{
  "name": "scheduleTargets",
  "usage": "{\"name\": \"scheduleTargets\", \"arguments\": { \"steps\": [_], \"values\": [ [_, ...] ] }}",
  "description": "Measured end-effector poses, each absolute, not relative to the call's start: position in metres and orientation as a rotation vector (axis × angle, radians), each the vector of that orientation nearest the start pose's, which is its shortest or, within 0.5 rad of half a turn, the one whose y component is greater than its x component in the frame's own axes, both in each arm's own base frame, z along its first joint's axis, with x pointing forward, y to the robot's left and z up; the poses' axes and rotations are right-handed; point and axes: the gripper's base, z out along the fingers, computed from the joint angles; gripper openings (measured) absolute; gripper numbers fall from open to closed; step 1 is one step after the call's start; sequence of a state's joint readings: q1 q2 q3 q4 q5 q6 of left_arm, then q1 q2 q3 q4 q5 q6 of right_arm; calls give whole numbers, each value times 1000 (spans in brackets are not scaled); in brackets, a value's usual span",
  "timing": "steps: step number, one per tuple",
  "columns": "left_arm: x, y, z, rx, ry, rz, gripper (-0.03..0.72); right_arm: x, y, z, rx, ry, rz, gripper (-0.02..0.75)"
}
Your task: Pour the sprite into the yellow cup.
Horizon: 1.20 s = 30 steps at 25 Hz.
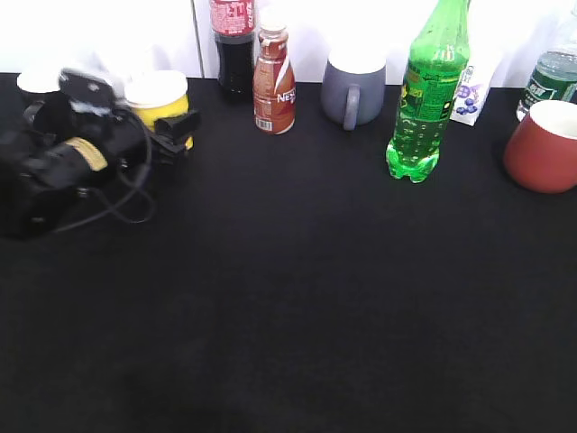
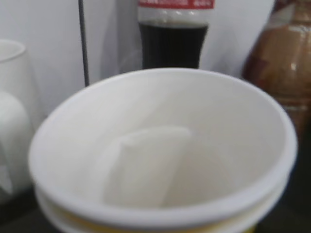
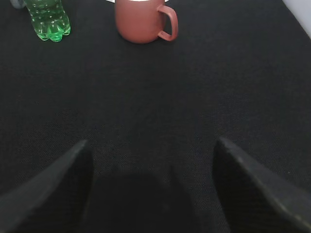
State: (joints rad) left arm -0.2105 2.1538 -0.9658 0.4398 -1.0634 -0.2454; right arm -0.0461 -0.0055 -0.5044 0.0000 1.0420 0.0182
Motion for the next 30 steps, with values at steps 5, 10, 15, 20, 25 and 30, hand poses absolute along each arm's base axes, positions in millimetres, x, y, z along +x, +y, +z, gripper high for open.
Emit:
{"name": "scheduleTargets", "arguments": {
  "steps": [5,10,15,20,25,30],
  "values": [
    [323,-111,157,552,1584,-526,434,-6,0,281,64,2004,-18,585],
    [292,-106,147,575,1649,-554,433,61,-3,299,56,1616,-15,585],
    [291,-107,150,579,1638,-556,433,150,-8,264,75,1612,-11,585],
    [291,-107,150,581,1637,-558,433,210,26,225,-135,1696,116,585],
    [291,-107,150,580,1634,-559,432,267,76,186,-143,1709,147,587],
    [291,-107,150,581,1634,-559,432,314,101,167,-174,1712,223,671]
  ]
}}
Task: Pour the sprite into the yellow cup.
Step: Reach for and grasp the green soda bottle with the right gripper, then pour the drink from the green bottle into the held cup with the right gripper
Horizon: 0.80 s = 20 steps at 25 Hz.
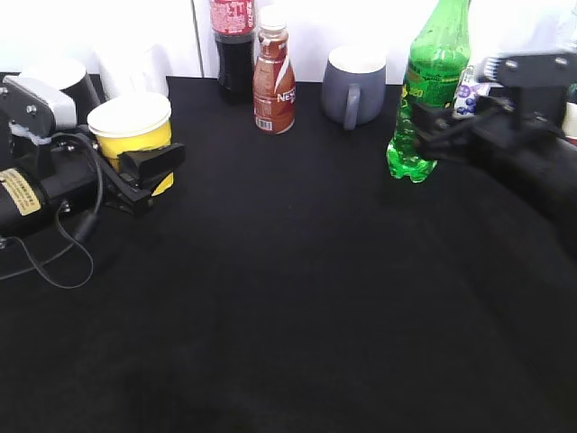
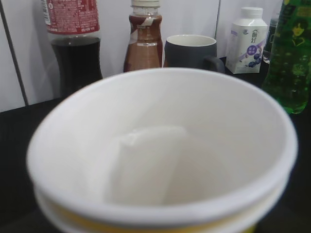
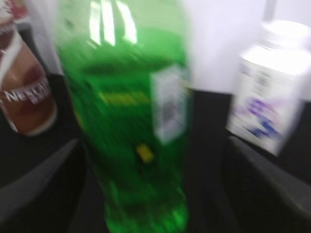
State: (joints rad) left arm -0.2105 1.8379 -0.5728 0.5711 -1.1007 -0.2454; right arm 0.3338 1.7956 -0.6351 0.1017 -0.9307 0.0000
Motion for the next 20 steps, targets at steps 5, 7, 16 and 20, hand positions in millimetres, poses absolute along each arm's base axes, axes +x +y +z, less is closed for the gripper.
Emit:
{"name": "scheduleTargets", "arguments": {
  "steps": [5,7,16,20],
  "values": [
    [291,-107,150,581,1634,-559,430,343,115,152,-182,1703,240,671],
    [291,-107,150,581,1634,-559,430,356,119,147,-180,1692,241,671],
    [289,-109,149,616,1629,-571,430,358,126,141,-267,1635,261,449],
    [280,-120,147,757,1605,-624,430,334,154,177,-599,1498,269,449]
  ]
}}
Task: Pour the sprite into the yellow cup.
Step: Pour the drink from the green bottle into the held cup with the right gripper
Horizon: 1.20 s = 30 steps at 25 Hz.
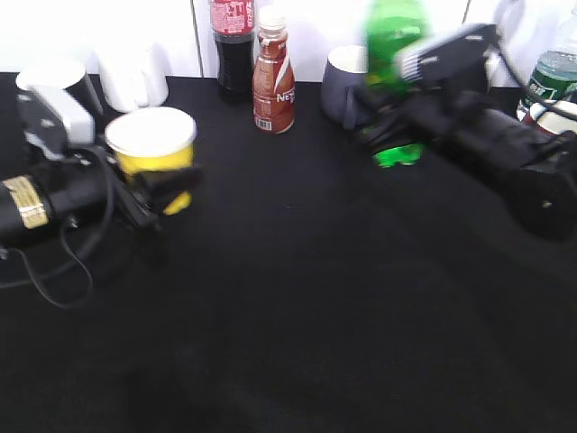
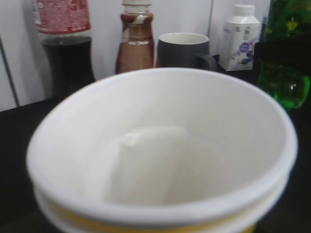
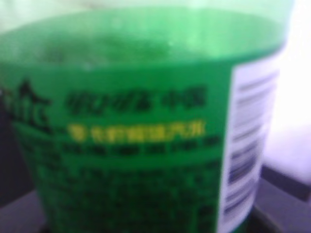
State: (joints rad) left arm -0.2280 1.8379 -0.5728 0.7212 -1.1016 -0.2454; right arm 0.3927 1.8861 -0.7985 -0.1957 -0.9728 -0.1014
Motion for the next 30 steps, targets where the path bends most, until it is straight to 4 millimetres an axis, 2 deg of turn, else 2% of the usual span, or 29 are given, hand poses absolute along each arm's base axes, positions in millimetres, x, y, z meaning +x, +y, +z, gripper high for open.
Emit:
{"name": "scheduleTargets", "arguments": {
  "steps": [1,3,7,9,18,23,30],
  "values": [
    [275,-130,147,797,1593,-652,430,329,174,179,-744,1472,252,448],
    [272,-137,147,822,1584,-671,430,329,191,181,-912,1437,171,448],
    [270,-139,147,838,1580,-679,430,333,197,186,-1187,1249,-113,447],
    [267,-141,145,897,1566,-697,430,333,197,185,-1267,1177,-205,447],
    [256,-145,139,1071,1549,-729,430,333,197,186,-1468,932,-475,447],
    [256,-145,139,1074,1550,-729,430,336,195,192,-1472,818,-637,441],
    [256,-145,140,1073,1547,-731,430,337,194,196,-1454,775,-703,440]
  ]
}}
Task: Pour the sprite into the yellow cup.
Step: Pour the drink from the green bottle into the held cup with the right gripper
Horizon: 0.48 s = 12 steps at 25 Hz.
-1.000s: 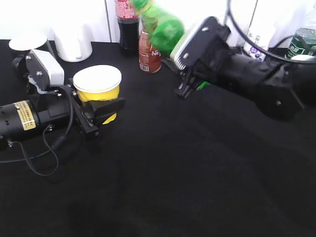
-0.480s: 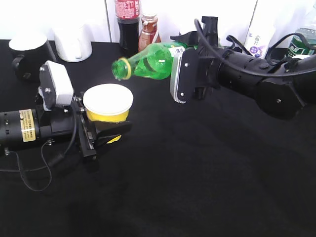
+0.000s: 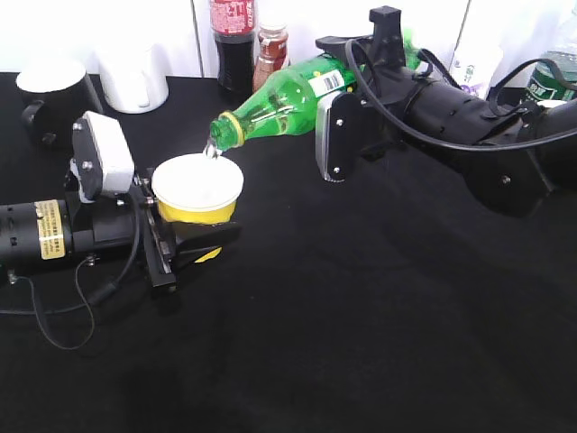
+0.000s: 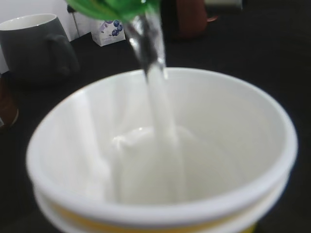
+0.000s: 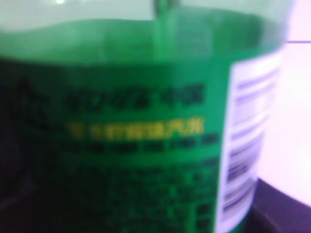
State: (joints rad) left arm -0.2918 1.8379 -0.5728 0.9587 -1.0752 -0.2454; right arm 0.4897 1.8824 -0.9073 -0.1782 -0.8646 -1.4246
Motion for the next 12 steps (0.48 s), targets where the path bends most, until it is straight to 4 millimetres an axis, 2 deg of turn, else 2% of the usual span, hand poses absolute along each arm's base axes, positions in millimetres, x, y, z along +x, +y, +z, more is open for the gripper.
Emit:
{"name": "scheduleTargets", "arguments": {
  "steps": [8,12],
  "values": [
    [256,-145,140,1072,1543,-734,430,338,193,197,-1442,778,-705,440],
    [257,-145,140,1059,1546,-730,430,338,193,197,-1346,903,-560,440]
  ]
}}
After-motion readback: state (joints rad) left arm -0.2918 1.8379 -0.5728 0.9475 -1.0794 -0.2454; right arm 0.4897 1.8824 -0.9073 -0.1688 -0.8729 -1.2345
